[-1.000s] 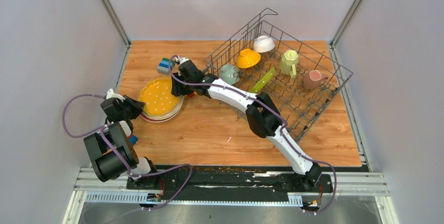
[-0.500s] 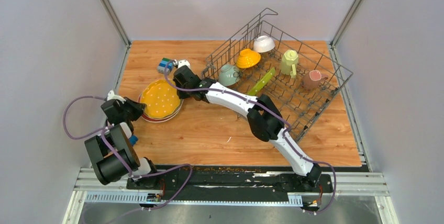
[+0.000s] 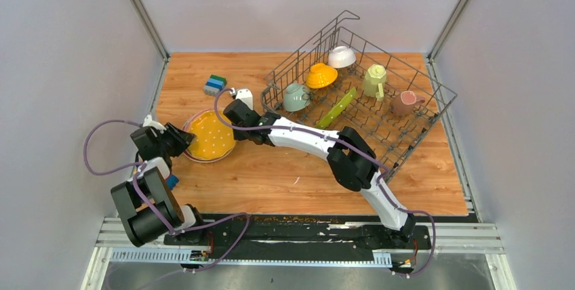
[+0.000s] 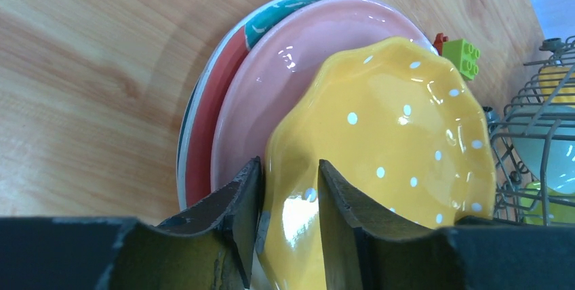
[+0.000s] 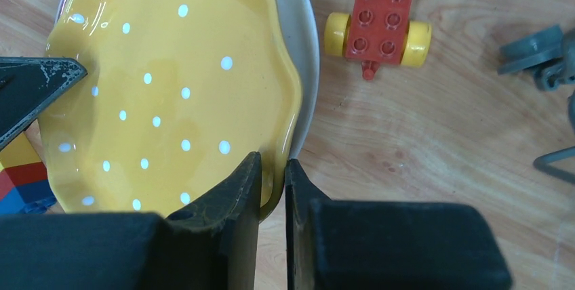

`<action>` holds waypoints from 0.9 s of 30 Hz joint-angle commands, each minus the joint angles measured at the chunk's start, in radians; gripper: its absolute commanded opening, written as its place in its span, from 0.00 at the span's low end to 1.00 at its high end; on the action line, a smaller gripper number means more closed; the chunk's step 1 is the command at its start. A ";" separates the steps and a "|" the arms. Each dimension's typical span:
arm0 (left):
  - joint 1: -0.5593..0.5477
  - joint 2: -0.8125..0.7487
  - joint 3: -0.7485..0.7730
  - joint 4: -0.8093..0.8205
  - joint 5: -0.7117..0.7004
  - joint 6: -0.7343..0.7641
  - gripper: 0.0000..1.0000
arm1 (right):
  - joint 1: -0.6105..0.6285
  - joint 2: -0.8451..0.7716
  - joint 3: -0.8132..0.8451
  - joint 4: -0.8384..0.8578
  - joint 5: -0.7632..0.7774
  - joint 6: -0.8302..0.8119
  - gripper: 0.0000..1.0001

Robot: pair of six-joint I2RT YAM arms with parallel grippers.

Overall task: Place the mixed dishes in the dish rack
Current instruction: Pick up the plate at the center of the board.

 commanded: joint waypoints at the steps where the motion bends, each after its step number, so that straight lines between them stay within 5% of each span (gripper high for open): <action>1: -0.045 0.075 0.030 -0.020 0.151 0.001 0.44 | 0.098 -0.048 -0.029 0.128 -0.149 0.074 0.09; 7: -0.055 0.169 0.054 -0.009 0.153 0.014 0.44 | 0.082 -0.022 -0.022 0.139 -0.126 0.103 0.18; 17: -0.085 0.182 0.077 -0.046 0.143 0.040 0.28 | 0.065 0.015 0.004 0.152 -0.118 0.168 0.40; 27: -0.144 0.186 0.095 -0.082 0.131 0.064 0.17 | 0.065 0.053 0.009 0.138 -0.017 0.235 0.38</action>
